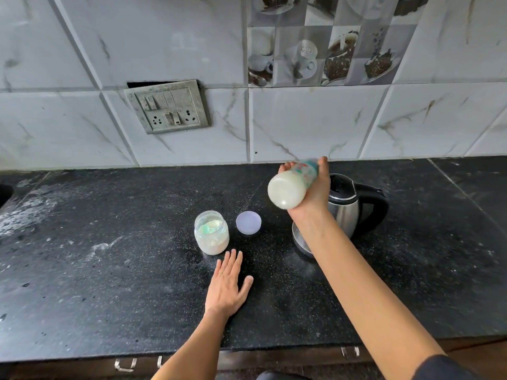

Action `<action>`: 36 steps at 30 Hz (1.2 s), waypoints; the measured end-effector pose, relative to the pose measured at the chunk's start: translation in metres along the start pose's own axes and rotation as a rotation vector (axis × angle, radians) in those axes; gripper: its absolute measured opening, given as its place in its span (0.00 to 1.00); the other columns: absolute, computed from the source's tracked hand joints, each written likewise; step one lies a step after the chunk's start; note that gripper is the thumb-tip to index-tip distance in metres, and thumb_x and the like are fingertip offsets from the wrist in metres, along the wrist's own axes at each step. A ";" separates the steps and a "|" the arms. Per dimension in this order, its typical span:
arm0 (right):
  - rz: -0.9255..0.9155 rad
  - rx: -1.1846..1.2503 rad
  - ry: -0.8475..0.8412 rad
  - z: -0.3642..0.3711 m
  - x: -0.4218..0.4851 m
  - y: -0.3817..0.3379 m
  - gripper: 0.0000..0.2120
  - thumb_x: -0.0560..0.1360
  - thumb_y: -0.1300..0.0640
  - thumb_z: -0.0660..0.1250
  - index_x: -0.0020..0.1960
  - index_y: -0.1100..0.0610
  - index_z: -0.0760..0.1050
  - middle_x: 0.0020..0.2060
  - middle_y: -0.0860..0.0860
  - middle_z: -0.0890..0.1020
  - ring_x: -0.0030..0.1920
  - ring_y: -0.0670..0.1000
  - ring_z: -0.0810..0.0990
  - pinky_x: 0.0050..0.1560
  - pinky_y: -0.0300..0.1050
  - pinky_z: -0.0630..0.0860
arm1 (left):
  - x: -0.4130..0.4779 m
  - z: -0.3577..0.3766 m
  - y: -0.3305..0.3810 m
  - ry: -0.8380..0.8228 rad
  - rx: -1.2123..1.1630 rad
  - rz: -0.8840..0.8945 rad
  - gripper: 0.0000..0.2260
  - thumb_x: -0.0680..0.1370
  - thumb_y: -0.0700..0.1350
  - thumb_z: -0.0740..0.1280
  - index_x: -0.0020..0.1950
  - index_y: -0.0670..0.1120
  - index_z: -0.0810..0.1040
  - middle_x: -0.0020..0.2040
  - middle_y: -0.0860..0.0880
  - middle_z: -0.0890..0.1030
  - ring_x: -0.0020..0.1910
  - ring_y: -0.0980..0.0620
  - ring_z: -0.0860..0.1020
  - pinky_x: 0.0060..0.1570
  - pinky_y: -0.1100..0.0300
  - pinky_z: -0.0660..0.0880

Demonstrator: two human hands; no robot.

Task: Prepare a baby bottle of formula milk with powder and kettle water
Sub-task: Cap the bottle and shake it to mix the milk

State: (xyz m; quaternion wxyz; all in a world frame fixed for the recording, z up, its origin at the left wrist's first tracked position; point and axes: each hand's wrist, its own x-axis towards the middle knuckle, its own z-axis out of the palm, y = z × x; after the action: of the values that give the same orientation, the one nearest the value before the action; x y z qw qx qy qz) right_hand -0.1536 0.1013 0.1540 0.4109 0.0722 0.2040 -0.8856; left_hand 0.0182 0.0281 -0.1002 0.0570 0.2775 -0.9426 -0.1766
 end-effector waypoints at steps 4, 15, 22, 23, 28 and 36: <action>0.180 -0.294 -0.079 -0.008 -0.011 0.013 0.22 0.75 0.38 0.61 0.43 0.58 0.74 0.34 0.53 0.78 0.28 0.51 0.79 0.31 0.42 0.80 | 0.001 -0.002 0.002 -0.034 0.071 -0.009 0.36 0.74 0.69 0.40 0.78 0.52 0.42 0.76 0.54 0.40 0.75 0.55 0.37 0.72 0.60 0.32; 0.088 -0.270 -0.107 0.009 -0.004 0.002 0.21 0.77 0.39 0.60 0.45 0.59 0.72 0.33 0.53 0.76 0.28 0.51 0.78 0.32 0.42 0.80 | 0.001 -0.004 0.004 -0.022 0.022 -0.043 0.34 0.76 0.68 0.48 0.78 0.55 0.47 0.78 0.54 0.46 0.75 0.58 0.41 0.73 0.62 0.34; 0.191 -0.439 -0.133 0.009 -0.009 0.009 0.23 0.77 0.39 0.60 0.41 0.58 0.76 0.33 0.53 0.78 0.29 0.51 0.79 0.34 0.43 0.81 | 0.001 -0.004 0.004 -0.008 0.004 -0.056 0.34 0.76 0.68 0.49 0.78 0.55 0.49 0.78 0.54 0.49 0.76 0.59 0.42 0.73 0.61 0.37; 0.172 -0.440 -0.128 0.012 -0.008 0.007 0.22 0.76 0.39 0.60 0.41 0.58 0.77 0.32 0.53 0.77 0.29 0.51 0.79 0.34 0.43 0.81 | 0.001 -0.005 0.003 -0.007 0.004 -0.055 0.34 0.76 0.68 0.49 0.78 0.55 0.49 0.78 0.54 0.49 0.76 0.58 0.43 0.73 0.61 0.36; 0.092 -0.234 -0.084 0.016 -0.002 -0.002 0.22 0.76 0.39 0.61 0.47 0.60 0.70 0.30 0.53 0.76 0.27 0.51 0.78 0.33 0.42 0.80 | 0.001 -0.005 0.005 -0.002 -0.006 -0.060 0.33 0.76 0.68 0.51 0.78 0.54 0.50 0.78 0.54 0.50 0.76 0.58 0.43 0.73 0.62 0.36; 0.013 -0.143 -0.063 0.019 0.001 -0.009 0.22 0.76 0.39 0.61 0.46 0.60 0.70 0.31 0.53 0.75 0.27 0.51 0.78 0.32 0.42 0.80 | 0.001 -0.004 0.005 0.011 -0.031 -0.059 0.33 0.76 0.67 0.53 0.77 0.54 0.52 0.78 0.54 0.51 0.75 0.59 0.43 0.73 0.63 0.36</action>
State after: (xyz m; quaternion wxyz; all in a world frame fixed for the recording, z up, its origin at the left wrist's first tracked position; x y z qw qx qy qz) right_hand -0.1607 0.0983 0.1734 0.4270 0.0162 0.2531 -0.8680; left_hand 0.0161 0.0304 -0.0947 0.0611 0.3055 -0.9308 -0.1911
